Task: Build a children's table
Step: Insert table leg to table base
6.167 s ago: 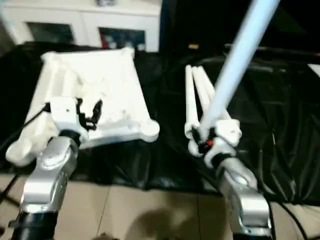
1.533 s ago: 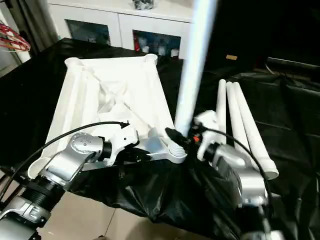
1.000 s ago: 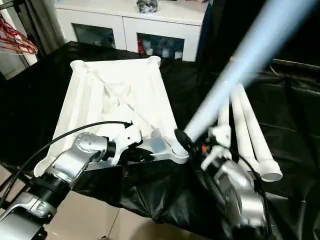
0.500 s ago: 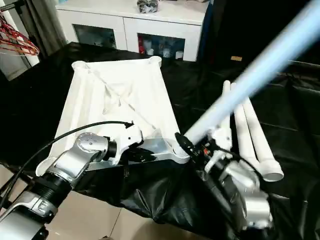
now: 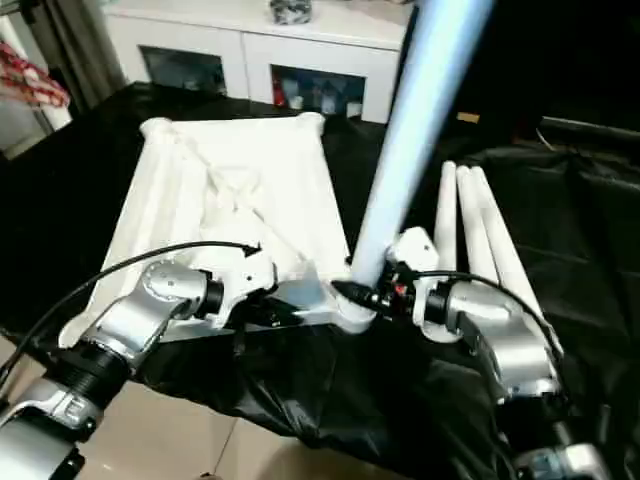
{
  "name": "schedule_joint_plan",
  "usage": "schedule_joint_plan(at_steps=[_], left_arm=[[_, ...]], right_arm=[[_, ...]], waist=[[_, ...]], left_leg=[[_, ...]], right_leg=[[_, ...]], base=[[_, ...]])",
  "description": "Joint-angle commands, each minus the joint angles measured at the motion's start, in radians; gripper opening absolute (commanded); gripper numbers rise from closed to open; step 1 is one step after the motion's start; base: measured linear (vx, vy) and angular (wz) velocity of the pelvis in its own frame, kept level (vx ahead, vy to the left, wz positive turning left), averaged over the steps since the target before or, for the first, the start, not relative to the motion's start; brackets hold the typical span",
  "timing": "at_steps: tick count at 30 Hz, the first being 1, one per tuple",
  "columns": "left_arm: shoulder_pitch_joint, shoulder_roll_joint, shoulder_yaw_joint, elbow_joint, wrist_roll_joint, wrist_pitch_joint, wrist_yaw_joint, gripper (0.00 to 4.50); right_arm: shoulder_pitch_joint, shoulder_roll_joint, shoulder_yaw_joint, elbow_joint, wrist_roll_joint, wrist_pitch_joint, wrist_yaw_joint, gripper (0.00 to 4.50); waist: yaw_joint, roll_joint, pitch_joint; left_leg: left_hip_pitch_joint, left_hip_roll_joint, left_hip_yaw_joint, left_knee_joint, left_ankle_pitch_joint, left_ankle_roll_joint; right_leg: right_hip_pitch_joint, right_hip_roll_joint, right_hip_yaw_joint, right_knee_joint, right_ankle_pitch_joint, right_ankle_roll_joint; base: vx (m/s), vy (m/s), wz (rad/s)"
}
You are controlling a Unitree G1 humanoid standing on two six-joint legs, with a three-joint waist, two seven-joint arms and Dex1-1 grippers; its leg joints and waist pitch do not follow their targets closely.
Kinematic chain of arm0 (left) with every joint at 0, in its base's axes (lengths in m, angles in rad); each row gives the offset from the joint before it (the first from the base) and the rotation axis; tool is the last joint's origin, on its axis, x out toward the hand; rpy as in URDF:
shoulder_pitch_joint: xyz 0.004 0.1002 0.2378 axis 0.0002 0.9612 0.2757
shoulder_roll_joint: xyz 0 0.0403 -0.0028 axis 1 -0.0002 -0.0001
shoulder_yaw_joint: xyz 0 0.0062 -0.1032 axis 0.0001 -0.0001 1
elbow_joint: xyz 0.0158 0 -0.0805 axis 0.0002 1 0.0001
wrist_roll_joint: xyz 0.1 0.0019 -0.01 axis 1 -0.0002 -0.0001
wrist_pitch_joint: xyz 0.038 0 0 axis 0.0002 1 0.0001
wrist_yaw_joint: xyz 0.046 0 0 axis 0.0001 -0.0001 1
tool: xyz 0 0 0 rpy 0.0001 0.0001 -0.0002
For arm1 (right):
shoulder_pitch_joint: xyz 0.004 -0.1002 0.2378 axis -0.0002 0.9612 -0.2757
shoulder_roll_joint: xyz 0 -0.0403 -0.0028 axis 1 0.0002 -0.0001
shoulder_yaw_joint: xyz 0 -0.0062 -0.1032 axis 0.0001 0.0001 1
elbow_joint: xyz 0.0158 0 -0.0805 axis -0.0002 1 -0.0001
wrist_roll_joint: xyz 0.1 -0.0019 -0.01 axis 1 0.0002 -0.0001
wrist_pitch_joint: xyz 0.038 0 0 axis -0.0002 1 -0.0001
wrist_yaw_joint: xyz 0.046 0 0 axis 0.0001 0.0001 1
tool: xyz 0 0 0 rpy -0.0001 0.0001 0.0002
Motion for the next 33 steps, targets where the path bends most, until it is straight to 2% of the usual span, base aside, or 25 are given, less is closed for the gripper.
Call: schedule_joint_plan(at_steps=[1,7,8,12,13,15,16,18,19,20,22,23,25,27,28,30,33], left_arm=[[-0.030,0.018,0.004,0.011,0.008,-0.023,-0.012,0.00],[-0.050,0.031,-0.018,0.055,0.014,-0.073,-0.064,0.00],[-0.060,0.031,-0.020,0.071,0.017,-0.079,-0.069,0.00],[-0.083,0.027,-0.016,0.106,0.024,-0.093,-0.070,0.00],[-0.091,0.025,-0.011,0.117,0.027,-0.096,-0.061,0.00],[-0.102,0.016,0.003,0.131,0.029,-0.097,-0.028,0.00],[-0.105,0.006,0.015,0.135,0.026,-0.091,0.003,0.00],[-0.109,-0.009,0.027,0.140,0.030,-0.076,0.057,0.00],[-0.112,-0.019,0.031,0.141,0.035,-0.067,0.090,0.00],[-0.113,-0.042,0.039,0.131,0.043,-0.040,0.150,0.00],[-0.109,-0.063,0.045,0.108,0.048,-0.005,0.196,0.00],[-0.107,-0.072,0.048,0.098,0.049,0.009,0.211,0.00],[-0.095,-0.103,0.059,0.058,0.047,0.055,0.252,0.00],[-0.082,-0.136,0.063,0.020,0.058,0.097,0.304,0.00],[-0.070,-0.159,0.064,-0.008,0.065,0.128,0.338,0.00],[-0.048,-0.193,0.053,-0.050,0.076,0.163,0.376,0.00],[-0.028,-0.222,0.032,-0.080,0.089,0.189,0.404,0.00]], right_arm=[[0.047,-0.004,0.105,0.065,-0.039,0.042,0.081,1.89],[0.058,-0.020,0.135,0.068,-0.049,0.014,0.147,1.89],[0.062,-0.020,0.135,0.064,-0.047,0.010,0.157,1.89],[0.065,-0.013,0.134,0.061,-0.043,0.009,0.160,1.89],[0.063,-0.006,0.131,0.064,-0.044,0.008,0.151,1.89],[0.057,0.023,0.110,0.081,-0.040,0.007,0.111,1.89],[0.048,0.053,0.083,0.105,-0.035,-0.005,0.061,1.89],[0.033,0.087,0.050,0.142,-0.036,-0.021,-0.008,1.89],[0.025,0.102,0.035,0.163,-0.037,-0.029,-0.042,1.89],[0.011,0.130,0.013,0.203,-0.054,-0.046,-0.121,1.89],[0.001,0.155,-0.002,0.232,-0.070,-0.057,-0.192,1.89],[-0.003,0.165,-0.007,0.241,-0.074,-0.058,-0.216,1.89],[-0.016,0.197,-0.024,0.270,-0.087,-0.050,-0.296,1.89],[-0.035,0.227,-0.040,0.304,-0.097,-0.033,-0.373,1.89],[-0.051,0.249,-0.052,0.335,-0.107,-0.019,-0.432,1.89],[-0.072,0.276,-0.051,0.378,-0.122,0.004,-0.478,1.89],[-0.090,0.306,-0.052,0.408,-0.121,0.030,-0.498,1.89]], waist=[[0.004,-0.011,-0.050],[0.007,-0.013,-0.049],[0.010,-0.018,-0.049],[0.016,-0.017,-0.048],[0.016,-0.021,-0.049],[0.018,-0.021,-0.047],[0.020,-0.028,-0.043],[0.019,-0.027,-0.040],[0.018,-0.032,-0.038],[0.016,-0.033,-0.038],[0.009,-0.033,-0.036],[0.005,-0.035,-0.037],[0.003,-0.029,-0.037],[-0.001,-0.033,-0.037],[-0.004,-0.030,-0.037],[-0.007,-0.035,-0.039],[-0.010,-0.035,-0.039]], left_leg=[[0.001,0.058,-0.017,-0.071,-0.095,0.099],[0.002,0.060,-0.017,-0.073,-0.116,0.090],[0.004,0.060,-0.016,-0.074,-0.125,0.086],[0.008,0.062,-0.017,-0.076,-0.137,0.073],[0.008,0.062,-0.017,-0.077,-0.138,0.072],[0.009,0.062,-0.017,-0.078,-0.147,0.067],[0.013,0.063,-0.017,-0.084,-0.181,0.052],[0.016,0.065,-0.021,-0.091,-0.236,0.023],[0.017,0.065,-0.022,-0.093,-0.252,0.015],[0.016,0.066,-0.025,-0.096,-0.265,-0.001],[0.014,0.065,-0.029,-0.100,-0.279,-0.016],[0.014,0.065,-0.029,-0.101,-0.276,-0.019],[0.017,0.066,-0.028,-0.100,-0.275,-0.018],[0.014,0.064,-0.026,-0.100,-0.262,-0.013],[0.012,0.063,-0.026,-0.099,-0.251,-0.008],[0.009,0.062,-0.025,-0.097,-0.231,-0.003],[0.004,0.060,-0.024,-0.094,-0.214,0.010]], right_leg=[[0.047,-0.088,0.046,-0.067,0.002,-0.273],[0.048,-0.090,0.046,-0.070,-0.023,-0.272],[0.046,-0.090,0.047,-0.072,-0.042,-0.267],[0.044,-0.091,0.048,-0.075,-0.070,-0.260],[0.045,-0.091,0.048,-0.075,-0.070,-0.260],[0.042,-0.092,0.048,-0.076,-0.083,-0.258],[0.039,-0.094,0.048,-0.083,-0.139,-0.251],[0.037,-0.099,0.049,-0.091,-0.243,-0.232],[0.036,-0.098,0.049,-0.095,-0.277,-0.224],[0.036,-0.101,0.048,-0.097,-0.322,-0.210],[0.035,-0.101,0.047,-0.101,-0.357,-0.192],[0.034,-0.100,0.047,-0.102,-0.340,-0.187],[0.031,-0.099,0.049,-0.102,-0.310,-0.198],[0.033,-0.097,0.049,-0.099,-0.275,-0.207],[0.034,-0.098,0.049,-0.099,-0.279,-0.207],[0.035,-0.097,0.049,-0.097,-0.266,-0.209],[0.038,-0.096,0.049,-0.098,-0.257,-0.206]], base=[[0.000,0.000,0.00],[0.000,0.000,0.00],[0.000,0.000,0.00],[0.000,0.000,0.00],[0.000,0.000,0.00],[0.000,0.000,0.00],[0.000,0.000,0.00],[0.000,0.000,0.00],[0.000,0.000,0.00],[0.000,0.000,0.00],[0.000,0.000,0.00],[0.000,0.000,0.00],[0.000,0.000,0.00],[0.000,0.000,0.00],[0.000,0.000,0.00],[0.000,0.000,0.00],[0.000,0.000,0.00]])
